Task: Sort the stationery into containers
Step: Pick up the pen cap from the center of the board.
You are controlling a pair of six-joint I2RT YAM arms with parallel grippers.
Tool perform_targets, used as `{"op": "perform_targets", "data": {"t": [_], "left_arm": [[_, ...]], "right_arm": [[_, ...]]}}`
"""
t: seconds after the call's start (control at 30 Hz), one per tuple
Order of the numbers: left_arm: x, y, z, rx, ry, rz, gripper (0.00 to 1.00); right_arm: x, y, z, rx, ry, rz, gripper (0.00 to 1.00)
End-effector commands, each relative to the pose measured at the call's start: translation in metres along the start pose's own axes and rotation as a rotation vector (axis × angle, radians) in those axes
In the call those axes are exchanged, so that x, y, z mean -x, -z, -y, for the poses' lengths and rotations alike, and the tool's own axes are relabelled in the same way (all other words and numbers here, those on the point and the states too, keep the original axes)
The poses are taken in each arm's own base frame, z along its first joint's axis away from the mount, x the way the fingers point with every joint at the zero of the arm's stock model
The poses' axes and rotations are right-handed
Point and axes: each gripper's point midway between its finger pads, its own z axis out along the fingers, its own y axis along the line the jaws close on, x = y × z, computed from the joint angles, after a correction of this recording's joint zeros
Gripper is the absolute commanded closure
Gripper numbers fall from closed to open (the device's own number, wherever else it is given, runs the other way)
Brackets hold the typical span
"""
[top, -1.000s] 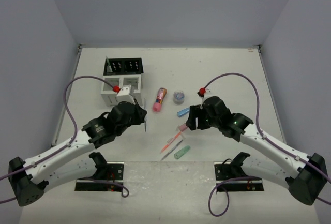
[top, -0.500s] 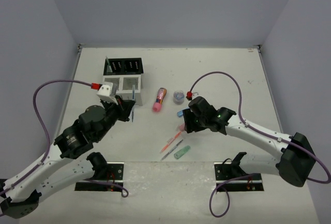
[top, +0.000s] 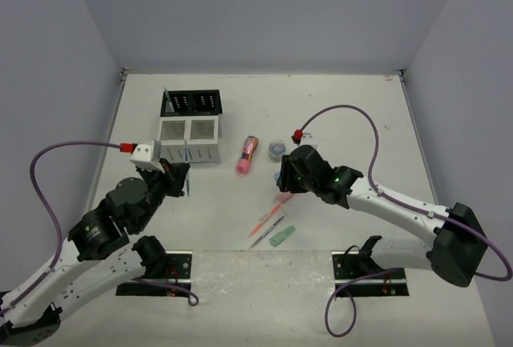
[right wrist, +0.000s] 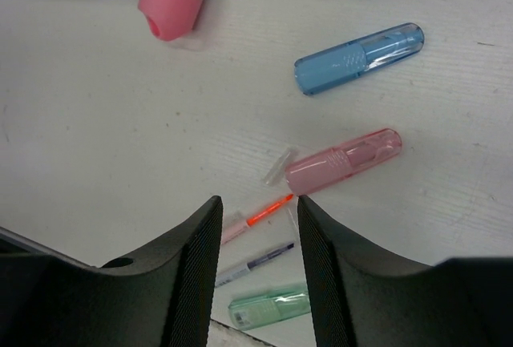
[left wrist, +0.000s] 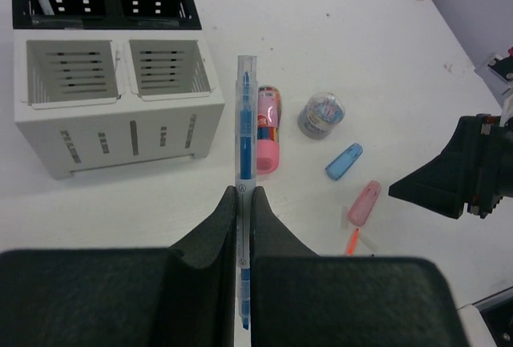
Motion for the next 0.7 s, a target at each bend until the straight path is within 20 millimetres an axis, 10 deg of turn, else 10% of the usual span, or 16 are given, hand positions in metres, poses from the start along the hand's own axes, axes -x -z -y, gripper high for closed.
{"op": "perform_targets", "data": {"t": [0.0, 0.67], "left_arm": [[0.000, 0.005, -0.014, 0.039, 0.008, 0.034, 1.00], [-0.004, 0.002, -0.014, 0.042, -0.012, 0.028, 1.00]], "right_arm": [[0.015, -0.008, -0.018, 0.053, 0.029, 0.062, 0.55], [-0.018, 0.001, 0.012, 0.008, 0.711, -0.211, 0.60]]}}
